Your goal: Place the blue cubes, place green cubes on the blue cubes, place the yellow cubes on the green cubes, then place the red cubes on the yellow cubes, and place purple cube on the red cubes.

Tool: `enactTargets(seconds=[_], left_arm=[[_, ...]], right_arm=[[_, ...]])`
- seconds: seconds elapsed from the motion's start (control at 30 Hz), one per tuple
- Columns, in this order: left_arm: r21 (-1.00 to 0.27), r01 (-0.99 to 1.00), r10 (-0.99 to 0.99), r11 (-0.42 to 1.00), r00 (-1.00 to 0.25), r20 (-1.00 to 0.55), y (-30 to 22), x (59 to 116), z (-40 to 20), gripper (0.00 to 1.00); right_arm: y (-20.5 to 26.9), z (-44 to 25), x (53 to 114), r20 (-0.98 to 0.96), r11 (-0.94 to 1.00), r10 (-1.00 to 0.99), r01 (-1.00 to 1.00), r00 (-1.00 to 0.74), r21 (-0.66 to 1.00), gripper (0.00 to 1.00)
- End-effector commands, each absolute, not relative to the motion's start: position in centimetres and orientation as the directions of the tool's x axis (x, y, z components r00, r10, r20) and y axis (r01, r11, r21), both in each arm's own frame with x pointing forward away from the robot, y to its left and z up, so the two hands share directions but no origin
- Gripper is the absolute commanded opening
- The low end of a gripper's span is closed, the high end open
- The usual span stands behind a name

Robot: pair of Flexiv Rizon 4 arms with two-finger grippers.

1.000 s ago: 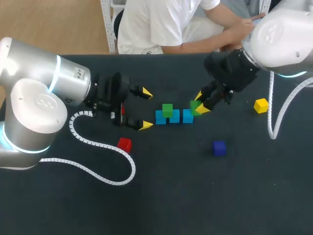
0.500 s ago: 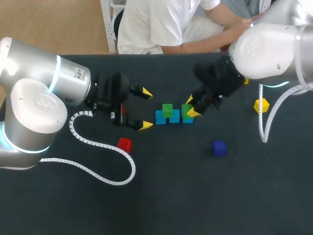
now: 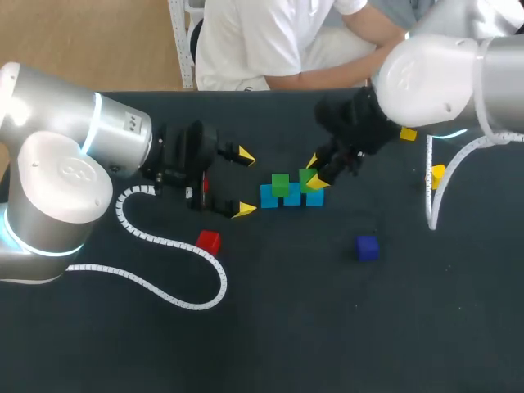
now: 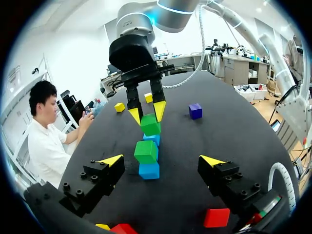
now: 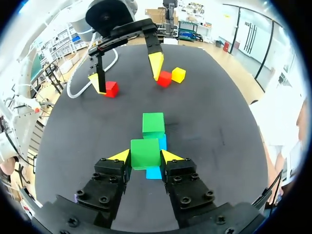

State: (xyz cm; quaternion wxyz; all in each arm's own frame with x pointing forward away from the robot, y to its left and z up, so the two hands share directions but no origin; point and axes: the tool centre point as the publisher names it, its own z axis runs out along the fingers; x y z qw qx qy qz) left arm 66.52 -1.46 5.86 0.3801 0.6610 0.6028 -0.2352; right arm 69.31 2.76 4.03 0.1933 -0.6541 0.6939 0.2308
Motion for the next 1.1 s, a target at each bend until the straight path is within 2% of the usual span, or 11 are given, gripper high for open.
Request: enactTargets(seconds=[0.03, 1.1], left_arm=[[0.223, 0.975, 0.613, 0.016, 0.167, -0.772, -1.37, 66.5, 5.71, 1.0], [0.223, 0.975, 0.613, 0.016, 0.167, -0.772, -1.37, 66.5, 5.71, 1.0]], right_arm=[[2.76, 3.43, 69.32, -0.574, 0.052, -0.815, -0.997, -0.077, 0.058, 0.0], [3.4, 2.45, 69.92, -0.595, 0.068, -0.798, -0.995, -0.097, 0.071, 0.0]])
